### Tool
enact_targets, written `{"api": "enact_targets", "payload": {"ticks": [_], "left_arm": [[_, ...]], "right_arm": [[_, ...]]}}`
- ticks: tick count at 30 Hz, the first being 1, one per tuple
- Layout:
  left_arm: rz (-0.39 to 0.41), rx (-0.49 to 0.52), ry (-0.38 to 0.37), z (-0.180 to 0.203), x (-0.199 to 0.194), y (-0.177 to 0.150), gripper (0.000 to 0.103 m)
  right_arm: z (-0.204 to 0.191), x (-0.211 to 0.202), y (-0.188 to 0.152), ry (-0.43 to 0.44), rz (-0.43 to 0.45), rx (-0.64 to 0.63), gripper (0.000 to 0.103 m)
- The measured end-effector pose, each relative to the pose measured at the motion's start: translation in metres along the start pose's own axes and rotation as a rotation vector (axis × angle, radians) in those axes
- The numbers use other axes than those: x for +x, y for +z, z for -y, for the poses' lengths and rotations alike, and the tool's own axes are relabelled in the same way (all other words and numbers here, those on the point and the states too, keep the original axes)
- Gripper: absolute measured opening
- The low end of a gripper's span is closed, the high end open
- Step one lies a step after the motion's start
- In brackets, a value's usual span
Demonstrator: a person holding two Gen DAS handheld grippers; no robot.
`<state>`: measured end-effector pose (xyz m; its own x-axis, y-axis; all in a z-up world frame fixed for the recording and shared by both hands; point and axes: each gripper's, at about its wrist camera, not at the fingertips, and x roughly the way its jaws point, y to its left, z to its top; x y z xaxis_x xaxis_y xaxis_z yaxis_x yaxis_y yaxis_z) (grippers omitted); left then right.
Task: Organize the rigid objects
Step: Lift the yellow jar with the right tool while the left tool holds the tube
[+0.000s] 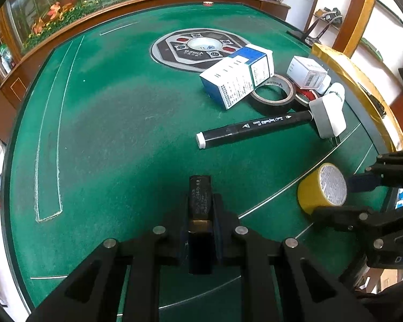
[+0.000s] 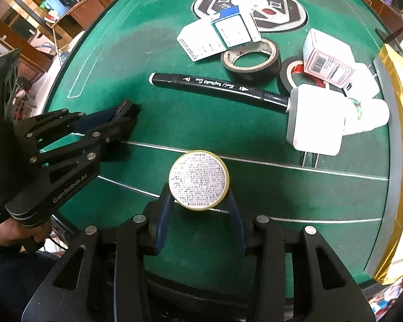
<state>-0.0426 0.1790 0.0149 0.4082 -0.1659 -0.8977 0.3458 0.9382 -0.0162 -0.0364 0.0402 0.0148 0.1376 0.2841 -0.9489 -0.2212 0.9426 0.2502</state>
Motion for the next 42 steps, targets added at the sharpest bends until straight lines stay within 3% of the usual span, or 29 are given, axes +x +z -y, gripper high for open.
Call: {"api": "enact_targets", "payload": {"ticks": [3,11,29,42], "left_arm": [[0.004,0.003,-0.004,0.0,-0.001,-0.002,0.016],[0.014,-0.109,-0.105,-0.015,-0.007,-0.001,0.016],[0.009,-0.091,-0.106,-0.008,-0.007,0.001,0.016],[0.036,-0.079,-0.124,0.001,-0.016,0.004,0.016]], "right_arm": [[-0.002,0.003,0.002,-0.002,0.027,-0.001,0.04],[-0.002,-0.01,0.001,0.005,0.091,-0.013,0.038],[0.002,-0.002,0.002,0.055,0.053,0.011,0.04],[0.008,-0.011,-0.001,0.079,0.098,0.041,0.04]]}}
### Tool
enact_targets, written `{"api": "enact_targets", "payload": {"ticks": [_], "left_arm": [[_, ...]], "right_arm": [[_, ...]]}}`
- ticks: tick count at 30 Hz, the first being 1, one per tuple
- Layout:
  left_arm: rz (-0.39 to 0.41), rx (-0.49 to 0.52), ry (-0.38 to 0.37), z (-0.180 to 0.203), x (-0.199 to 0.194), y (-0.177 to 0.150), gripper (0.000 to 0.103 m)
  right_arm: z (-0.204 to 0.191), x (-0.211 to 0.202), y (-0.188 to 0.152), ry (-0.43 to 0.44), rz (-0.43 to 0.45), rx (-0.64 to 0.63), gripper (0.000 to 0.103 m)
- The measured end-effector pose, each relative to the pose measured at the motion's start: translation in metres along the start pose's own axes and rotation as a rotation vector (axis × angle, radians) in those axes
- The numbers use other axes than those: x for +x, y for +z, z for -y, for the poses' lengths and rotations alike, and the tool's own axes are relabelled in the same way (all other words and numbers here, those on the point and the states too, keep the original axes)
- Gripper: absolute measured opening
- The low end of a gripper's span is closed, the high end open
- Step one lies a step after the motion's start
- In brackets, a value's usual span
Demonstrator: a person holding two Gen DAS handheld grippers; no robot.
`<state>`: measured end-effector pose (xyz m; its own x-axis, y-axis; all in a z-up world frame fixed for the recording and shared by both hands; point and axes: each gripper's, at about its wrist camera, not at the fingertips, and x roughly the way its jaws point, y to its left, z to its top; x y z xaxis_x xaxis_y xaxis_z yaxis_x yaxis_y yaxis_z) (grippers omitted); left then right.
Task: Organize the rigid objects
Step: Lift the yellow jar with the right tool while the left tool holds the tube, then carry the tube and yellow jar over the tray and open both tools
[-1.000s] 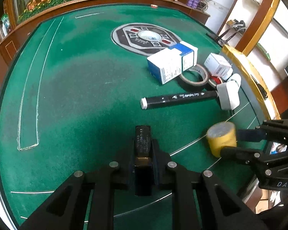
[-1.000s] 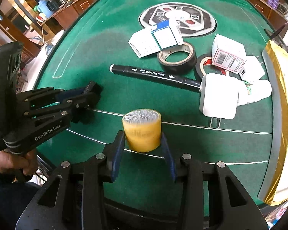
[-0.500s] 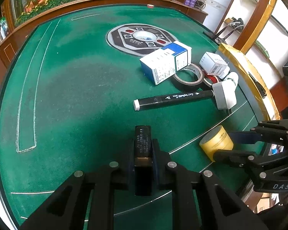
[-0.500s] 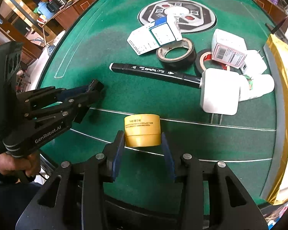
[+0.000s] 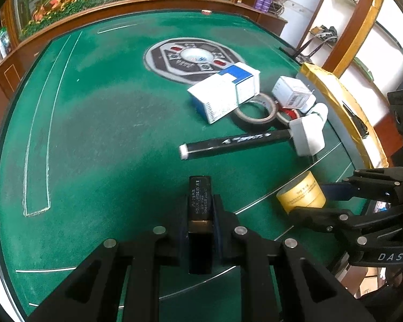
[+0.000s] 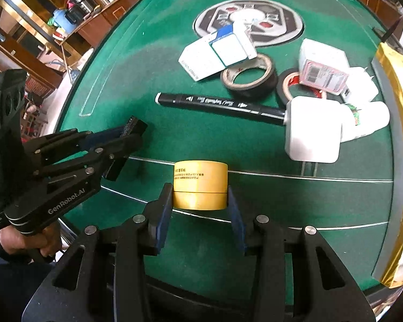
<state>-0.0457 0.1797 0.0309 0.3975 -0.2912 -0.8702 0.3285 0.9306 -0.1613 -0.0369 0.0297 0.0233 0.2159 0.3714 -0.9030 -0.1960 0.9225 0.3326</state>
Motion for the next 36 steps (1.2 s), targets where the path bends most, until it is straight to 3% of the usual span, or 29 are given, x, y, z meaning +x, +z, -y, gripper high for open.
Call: {"api": "enact_targets", "payload": {"ticks": [6,13,22,28,36], "left_arm": [[0.019,0.055,-0.044,0.028,-0.001,0.015,0.016],[0.034,0.151,-0.123,0.083,0.004,0.039,0.016],[0.028,0.296,-0.263,0.177,0.017,0.069,0.016],[0.002,0.363,-0.367,0.239,0.028,0.086,0.016],[-0.088,0.394,-0.415,0.293,0.062,0.088,0.016]], "right_arm": [[0.023,-0.027,-0.004,-0.007,0.068,0.061,0.04],[0.077,-0.079,-0.021,-0.043,0.172,0.196,0.04],[0.16,-0.143,-0.055,-0.161,0.285,0.398,0.039],[0.214,-0.157,-0.074,-0.228,0.273,0.521,0.04],[0.257,-0.145,-0.088,-0.25,0.211,0.57,0.04]]}}
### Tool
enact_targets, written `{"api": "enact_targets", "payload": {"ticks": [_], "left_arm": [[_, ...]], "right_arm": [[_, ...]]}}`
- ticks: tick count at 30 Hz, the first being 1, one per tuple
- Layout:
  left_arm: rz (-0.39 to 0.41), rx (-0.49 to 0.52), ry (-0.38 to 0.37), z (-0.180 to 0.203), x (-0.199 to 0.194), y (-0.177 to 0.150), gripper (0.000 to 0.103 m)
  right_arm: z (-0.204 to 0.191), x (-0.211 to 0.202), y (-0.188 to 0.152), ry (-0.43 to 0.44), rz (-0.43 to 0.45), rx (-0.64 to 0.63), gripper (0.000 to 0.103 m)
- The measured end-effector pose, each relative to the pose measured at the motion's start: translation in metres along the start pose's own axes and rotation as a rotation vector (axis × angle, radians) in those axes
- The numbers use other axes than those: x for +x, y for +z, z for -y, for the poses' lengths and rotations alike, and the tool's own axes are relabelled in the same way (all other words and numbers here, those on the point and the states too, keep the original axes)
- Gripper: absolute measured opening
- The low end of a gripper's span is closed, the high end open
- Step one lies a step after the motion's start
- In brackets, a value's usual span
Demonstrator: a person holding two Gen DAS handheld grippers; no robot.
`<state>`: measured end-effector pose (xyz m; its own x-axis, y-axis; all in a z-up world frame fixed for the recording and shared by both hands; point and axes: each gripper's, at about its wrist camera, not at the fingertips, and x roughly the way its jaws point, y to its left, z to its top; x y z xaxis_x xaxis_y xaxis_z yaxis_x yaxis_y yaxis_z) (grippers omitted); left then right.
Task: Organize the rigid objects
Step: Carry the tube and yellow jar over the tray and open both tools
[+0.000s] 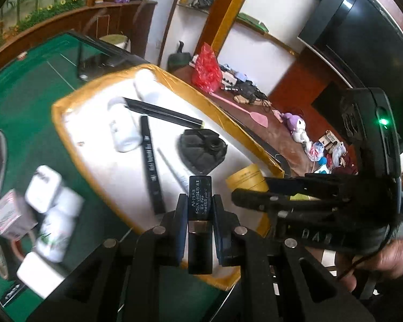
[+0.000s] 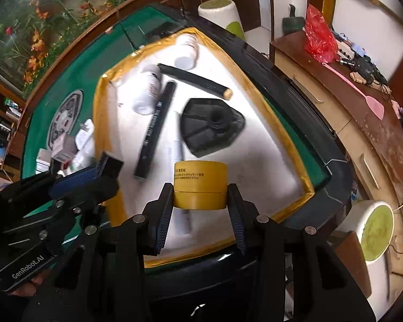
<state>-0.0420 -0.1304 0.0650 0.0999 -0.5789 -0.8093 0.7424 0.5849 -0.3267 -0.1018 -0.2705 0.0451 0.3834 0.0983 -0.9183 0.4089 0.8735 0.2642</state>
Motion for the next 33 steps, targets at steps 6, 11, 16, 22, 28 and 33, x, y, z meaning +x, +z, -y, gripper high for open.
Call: {"api": "enact_targets", "payload": {"ticks": [6,11,16,22,28,33], "left_arm": [[-0.065,-0.04,0.018,-0.005,0.027,0.001,0.016],[-0.09,-0.055,0.04,-0.007,0.038,-0.001,0.018],[-0.096,-0.062,0.047,-0.006,0.039,-0.004,0.018],[-0.099,-0.07,0.018,-0.007,0.035,-0.005,0.034],[-0.037,-0.061,-0.007,-0.011,0.01,-0.008,0.051],[0.004,-0.075,0.007,-0.025,-0.015,-0.015,0.051]], "right_arm": [[0.009,0.016,0.004,-0.011,-0.034,-0.034,0.04],[0.011,0.025,0.005,-0.004,-0.067,-0.056,0.04],[0.009,0.028,0.006,0.003,-0.087,-0.062,0.04],[0.005,0.021,0.006,-0.057,-0.054,-0.072,0.04],[0.002,0.007,0.008,-0.084,0.005,-0.045,0.04],[-0.009,-0.002,0.009,-0.072,0.051,-0.026,0.04]]}}
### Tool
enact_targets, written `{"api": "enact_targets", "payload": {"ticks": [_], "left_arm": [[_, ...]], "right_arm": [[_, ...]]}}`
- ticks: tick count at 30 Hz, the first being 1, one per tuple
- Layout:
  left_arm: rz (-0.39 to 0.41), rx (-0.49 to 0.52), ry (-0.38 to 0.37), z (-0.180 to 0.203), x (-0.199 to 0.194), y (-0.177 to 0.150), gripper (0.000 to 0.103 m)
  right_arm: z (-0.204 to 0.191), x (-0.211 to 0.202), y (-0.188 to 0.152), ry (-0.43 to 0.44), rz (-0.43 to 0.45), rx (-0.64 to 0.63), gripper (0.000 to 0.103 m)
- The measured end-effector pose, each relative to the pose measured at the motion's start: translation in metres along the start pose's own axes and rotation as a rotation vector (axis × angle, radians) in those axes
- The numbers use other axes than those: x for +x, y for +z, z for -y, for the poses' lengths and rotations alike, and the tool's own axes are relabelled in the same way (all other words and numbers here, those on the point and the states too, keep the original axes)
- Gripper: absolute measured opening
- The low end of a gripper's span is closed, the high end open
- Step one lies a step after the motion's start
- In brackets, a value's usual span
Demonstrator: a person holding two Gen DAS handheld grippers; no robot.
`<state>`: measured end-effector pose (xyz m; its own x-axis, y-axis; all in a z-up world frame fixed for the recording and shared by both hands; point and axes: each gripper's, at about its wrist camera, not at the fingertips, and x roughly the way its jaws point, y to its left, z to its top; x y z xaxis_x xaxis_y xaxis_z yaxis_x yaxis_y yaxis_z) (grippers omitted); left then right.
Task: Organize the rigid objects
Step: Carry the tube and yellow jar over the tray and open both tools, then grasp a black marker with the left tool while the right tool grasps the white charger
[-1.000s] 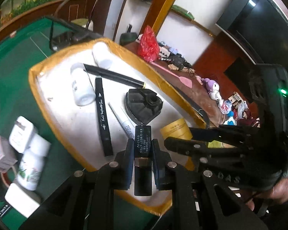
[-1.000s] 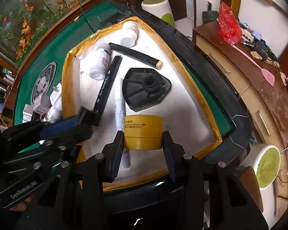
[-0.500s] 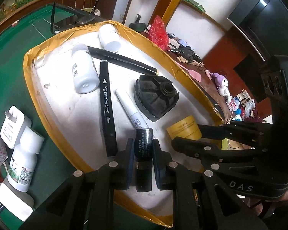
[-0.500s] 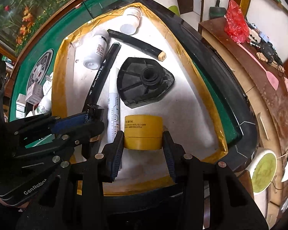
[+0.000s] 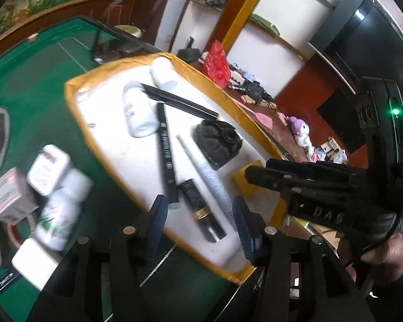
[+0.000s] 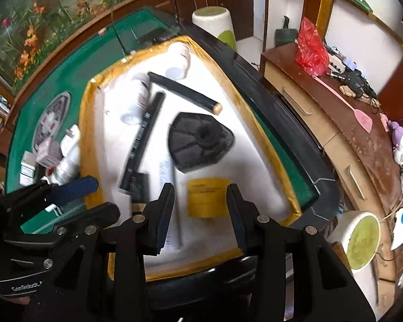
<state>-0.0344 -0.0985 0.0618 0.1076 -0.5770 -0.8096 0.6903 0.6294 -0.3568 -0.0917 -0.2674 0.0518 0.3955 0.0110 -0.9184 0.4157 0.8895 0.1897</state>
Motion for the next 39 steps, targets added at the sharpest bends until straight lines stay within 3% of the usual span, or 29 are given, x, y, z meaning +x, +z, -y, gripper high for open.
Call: {"api": "enact_targets", "payload": {"ticks": [12,19,23,31,32,33,36,39], "left_arm": [[0.095,-0.132,0.094,-0.07,-0.07,-0.041,0.051],[0.09,-0.18,0.246,-0.131,-0.098,-0.085,0.051],[0.053,-0.156,0.335,-0.162,-0.098,-0.096,0.051],[-0.011,-0.019,0.346,-0.169,-0.069,-0.096,0.057],[-0.022,0.002,0.337,-0.164,-0.068,-0.097,0.055],[-0.03,0.017,0.325,-0.157,-0.067,-0.098,0.043],[-0.056,0.046,0.331,-0.139,-0.065,-0.106,0.021],[-0.073,-0.02,0.247,-0.124,-0.067,-0.119,0.016]], "right_arm": [[-0.075,-0.005,-0.006,0.146,0.017,-0.077,0.04],[-0.113,0.003,-0.018,0.196,-0.016,-0.137,0.04],[-0.127,0.007,-0.026,0.209,-0.042,-0.158,0.04],[-0.139,0.008,-0.034,0.211,-0.061,-0.177,0.04],[-0.14,0.008,-0.034,0.212,-0.063,-0.177,0.04],[-0.14,0.008,-0.033,0.213,-0.065,-0.177,0.04],[-0.146,0.012,-0.034,0.227,-0.079,-0.18,0.04],[-0.156,0.017,-0.033,0.246,-0.094,-0.2,0.04]]}}
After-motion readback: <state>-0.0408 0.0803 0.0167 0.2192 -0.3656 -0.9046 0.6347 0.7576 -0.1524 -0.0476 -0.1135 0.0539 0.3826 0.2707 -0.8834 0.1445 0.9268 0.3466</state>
